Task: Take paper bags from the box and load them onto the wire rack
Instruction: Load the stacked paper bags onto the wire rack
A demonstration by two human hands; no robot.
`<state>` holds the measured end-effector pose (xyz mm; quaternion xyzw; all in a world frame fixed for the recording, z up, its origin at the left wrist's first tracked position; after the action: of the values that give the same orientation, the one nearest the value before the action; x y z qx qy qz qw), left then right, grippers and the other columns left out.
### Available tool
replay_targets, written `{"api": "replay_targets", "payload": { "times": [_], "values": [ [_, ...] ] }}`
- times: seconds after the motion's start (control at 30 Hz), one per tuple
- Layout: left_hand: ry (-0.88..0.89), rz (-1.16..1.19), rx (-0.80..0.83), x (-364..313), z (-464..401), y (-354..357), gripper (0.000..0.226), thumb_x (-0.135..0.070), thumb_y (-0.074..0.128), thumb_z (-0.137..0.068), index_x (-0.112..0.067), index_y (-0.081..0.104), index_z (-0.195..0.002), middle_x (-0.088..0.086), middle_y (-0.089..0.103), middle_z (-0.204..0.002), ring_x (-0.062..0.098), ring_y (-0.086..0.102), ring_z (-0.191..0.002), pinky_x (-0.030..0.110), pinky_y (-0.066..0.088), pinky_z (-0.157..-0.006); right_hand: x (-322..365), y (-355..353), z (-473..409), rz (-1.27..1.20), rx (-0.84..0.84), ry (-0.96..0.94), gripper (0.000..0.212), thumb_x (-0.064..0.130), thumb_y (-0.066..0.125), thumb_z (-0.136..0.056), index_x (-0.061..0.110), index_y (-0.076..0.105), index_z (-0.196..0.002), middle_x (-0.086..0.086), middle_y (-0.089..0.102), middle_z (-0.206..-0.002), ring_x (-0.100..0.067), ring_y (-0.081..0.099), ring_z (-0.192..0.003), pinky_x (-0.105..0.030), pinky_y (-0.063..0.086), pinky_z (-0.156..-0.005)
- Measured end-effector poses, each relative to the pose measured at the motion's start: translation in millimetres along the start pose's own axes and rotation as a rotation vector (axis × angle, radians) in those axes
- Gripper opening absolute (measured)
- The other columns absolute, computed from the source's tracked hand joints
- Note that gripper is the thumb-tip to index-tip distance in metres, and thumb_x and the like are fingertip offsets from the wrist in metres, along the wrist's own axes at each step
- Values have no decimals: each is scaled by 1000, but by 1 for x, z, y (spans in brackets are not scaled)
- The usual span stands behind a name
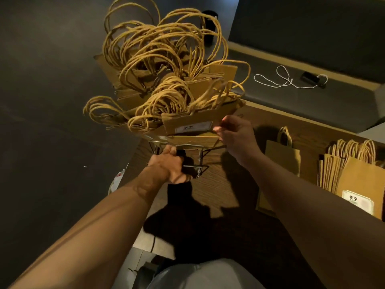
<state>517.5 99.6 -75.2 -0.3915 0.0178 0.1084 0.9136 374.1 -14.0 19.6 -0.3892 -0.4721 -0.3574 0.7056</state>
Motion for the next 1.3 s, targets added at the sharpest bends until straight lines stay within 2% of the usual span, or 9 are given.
{"api": "replay_targets", "payload": {
  "times": [0.1, 0.27, 0.4, 0.53, 0.6, 0.73, 0.9, 1.13, 1.3],
  "values": [
    [-14, 8, 14, -1, 0, -1, 97, -75, 54, -81, -27, 18, -157, 7, -2, -165, 29, -8, -152, 60, 18, -115, 4, -4, -1, -101, 48, 2, 24, 0, 53, -95, 12, 65, -112, -10, 65, -116, -25, 64, -107, -37, 56, -86],
    [-29, 25, 69, -1, -1, 3, 91, -73, 54, -81, -30, 24, -155, 7, -10, -166, 27, -15, -151, 58, 12, -117, -14, 17, 5, -147, 67, 58, 20, 3, 50, -97, 10, 65, -109, -7, 65, -115, -22, 60, -110, -42, 50, -97],
    [-43, 41, 27, 1, 0, -1, 74, -63, 59, -85, -23, 41, -145, 17, 23, -155, 37, 15, -146, 53, 28, -112, -34, 20, 3, -117, -54, 150, 16, 9, 53, -96, 6, 67, -101, -18, 65, -117, -30, 59, -114, -42, 46, -100],
    [-60, 136, -118, 9, 7, -14, 69, -57, 57, -88, -21, 38, -144, 15, 48, -136, 36, 52, -122, 48, 44, -101, -19, 34, 9, 213, -31, -93, 26, 19, 69, -89, 17, 71, -114, 2, 69, -118, -10, 60, -113, -31, 46, -103],
    [-76, 127, -114, 14, 12, -16, 60, -52, 59, -88, -20, 46, -137, 11, 58, -126, 33, 59, -113, 46, 48, -98, -11, 33, 12, 171, -66, -134, 34, 20, 73, -85, 13, 69, -118, 4, 67, -119, -3, 58, -110, -11, 44, -95],
    [-23, 189, -23, 22, 22, -10, 46, -47, 58, -93, -15, 59, -126, 10, 64, -113, 29, 62, -103, 35, 50, -91, -23, 19, 6, 133, -179, -50, 29, 34, 75, -83, 15, 70, -104, 6, 70, -103, -6, 63, -94, -21, 51, -80],
    [121, 532, -250, 40, 37, -26, 41, -56, 52, -95, -25, 67, -117, -2, 69, -111, 16, 62, -105, 26, 46, -91, -25, 24, 3, 325, -137, -26, 22, 29, 68, -89, 17, 54, -78, 12, 48, -71, -2, 46, -63, -4, 37, -54],
    [41, 575, -411, 63, 39, -32, 32, -43, 53, -98, -26, 65, -122, -3, 64, -102, 21, 60, -102, 25, 40, -82, -27, 38, -2, 368, -138, -55, 26, 41, 70, -85, 16, 62, -90, 2, 63, -89, -7, 55, -80, -5, 39, -72],
    [-72, 486, -338, 70, 29, -18, 37, -46, 52, -96, -25, 62, -125, 8, 65, -115, 26, 60, -102, 38, 52, -91, -43, 51, -5, 498, -11, 40, 36, 46, 67, -86, 21, 67, -111, 2, 72, -108, -21, 62, -113, -35, 47, -102]
  ]
}}
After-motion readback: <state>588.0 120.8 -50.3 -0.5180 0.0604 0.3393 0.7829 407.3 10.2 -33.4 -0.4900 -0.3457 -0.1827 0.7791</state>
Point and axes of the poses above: each hand's wrist, its own z-axis away from the middle knuckle, its own y-axis out of the palm, x = y × z, the point moved 9 cm from there along -z, towards the middle knuckle
